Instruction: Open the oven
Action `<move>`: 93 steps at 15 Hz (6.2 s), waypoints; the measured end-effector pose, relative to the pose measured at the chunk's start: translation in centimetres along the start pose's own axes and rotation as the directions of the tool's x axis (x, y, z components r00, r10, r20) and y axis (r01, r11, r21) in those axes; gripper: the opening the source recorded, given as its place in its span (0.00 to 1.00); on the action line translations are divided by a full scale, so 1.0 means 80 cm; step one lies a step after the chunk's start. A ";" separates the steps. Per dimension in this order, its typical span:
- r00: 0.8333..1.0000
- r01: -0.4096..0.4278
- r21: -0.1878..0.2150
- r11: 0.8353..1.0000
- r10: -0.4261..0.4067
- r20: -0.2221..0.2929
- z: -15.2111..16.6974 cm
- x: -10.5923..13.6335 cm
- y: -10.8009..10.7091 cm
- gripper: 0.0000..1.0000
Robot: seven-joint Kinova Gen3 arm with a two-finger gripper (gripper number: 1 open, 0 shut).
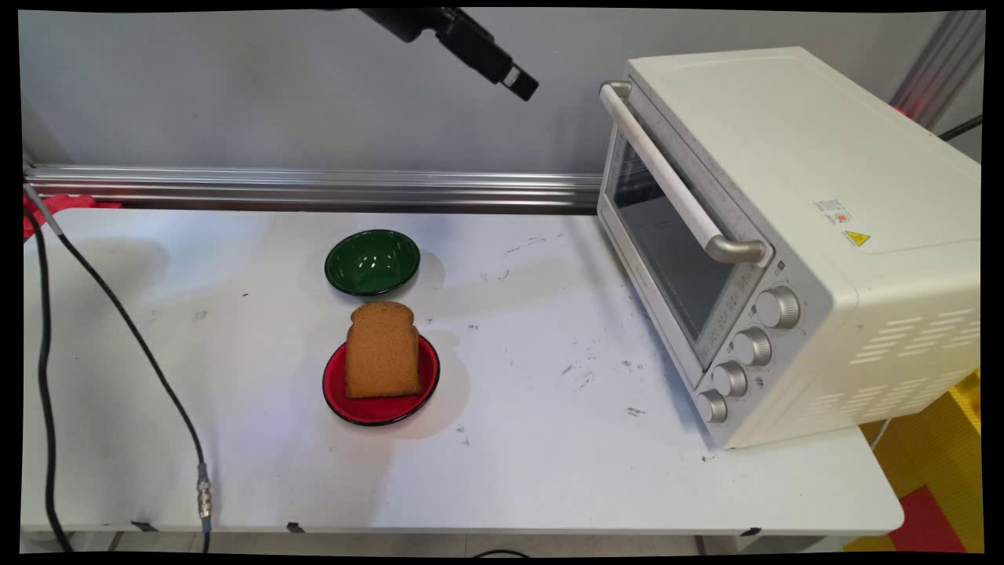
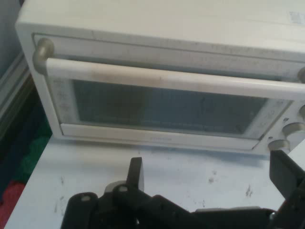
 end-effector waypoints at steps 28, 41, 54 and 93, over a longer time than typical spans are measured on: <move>1.000 0.011 -0.048 0.999 -0.012 -0.013 0.113 0.099 0.017 0.00; 0.999 -0.050 -0.053 0.997 0.051 0.013 0.175 0.080 0.017 0.00; 0.999 -0.052 -0.047 0.998 0.052 -0.002 0.217 0.073 0.005 0.00; 0.991 -0.069 -0.074 0.995 0.076 0.109 0.197 -0.114 -0.014 0.00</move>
